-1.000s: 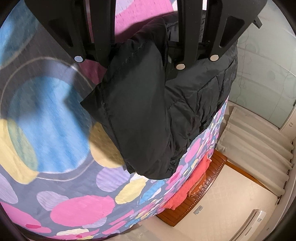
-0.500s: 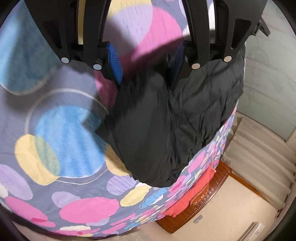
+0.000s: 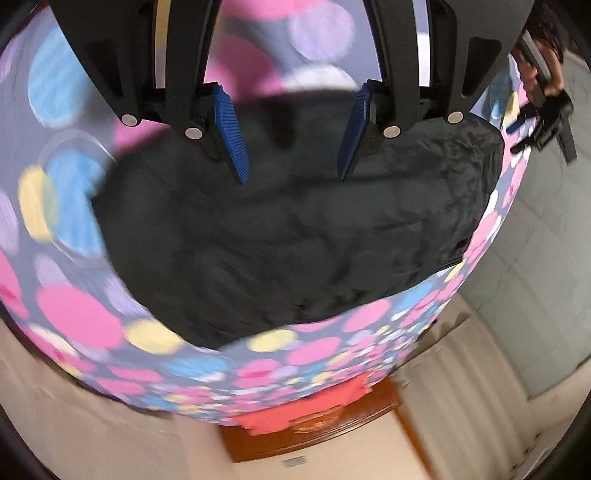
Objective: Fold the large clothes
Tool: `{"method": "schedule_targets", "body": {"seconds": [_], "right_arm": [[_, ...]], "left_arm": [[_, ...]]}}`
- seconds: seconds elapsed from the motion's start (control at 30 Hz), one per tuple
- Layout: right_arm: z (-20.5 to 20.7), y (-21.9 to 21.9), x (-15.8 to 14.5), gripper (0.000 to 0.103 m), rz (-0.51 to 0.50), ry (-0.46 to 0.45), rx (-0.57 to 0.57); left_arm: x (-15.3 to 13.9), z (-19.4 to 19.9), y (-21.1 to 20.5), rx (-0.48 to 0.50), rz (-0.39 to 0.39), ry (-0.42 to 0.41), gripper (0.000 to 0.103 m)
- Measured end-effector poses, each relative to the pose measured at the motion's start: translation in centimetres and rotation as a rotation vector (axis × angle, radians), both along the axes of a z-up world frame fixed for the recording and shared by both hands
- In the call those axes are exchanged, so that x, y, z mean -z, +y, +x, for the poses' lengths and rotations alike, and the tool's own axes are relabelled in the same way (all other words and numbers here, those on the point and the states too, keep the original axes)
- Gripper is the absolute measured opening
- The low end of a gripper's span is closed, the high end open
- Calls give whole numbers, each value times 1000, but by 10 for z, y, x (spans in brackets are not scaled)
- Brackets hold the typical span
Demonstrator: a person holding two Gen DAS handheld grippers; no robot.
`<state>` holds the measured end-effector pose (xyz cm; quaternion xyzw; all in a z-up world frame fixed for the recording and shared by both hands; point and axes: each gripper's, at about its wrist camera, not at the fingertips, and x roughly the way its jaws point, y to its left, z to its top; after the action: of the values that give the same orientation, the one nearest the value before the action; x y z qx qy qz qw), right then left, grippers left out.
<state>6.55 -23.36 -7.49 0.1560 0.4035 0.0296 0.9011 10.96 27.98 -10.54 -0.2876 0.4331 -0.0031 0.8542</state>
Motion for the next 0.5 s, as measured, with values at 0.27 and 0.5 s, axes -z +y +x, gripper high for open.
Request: {"method": "schedule_targets", "body": {"seconds": [0.27, 0.5], "right_arm": [[74, 68, -8, 50, -158, -19, -66], [107, 89, 23, 50, -264, 30, -28]], "left_arm": [[-5, 65, -13, 127, -48, 7, 77], [12, 102, -38, 218, -74, 38, 77]]}}
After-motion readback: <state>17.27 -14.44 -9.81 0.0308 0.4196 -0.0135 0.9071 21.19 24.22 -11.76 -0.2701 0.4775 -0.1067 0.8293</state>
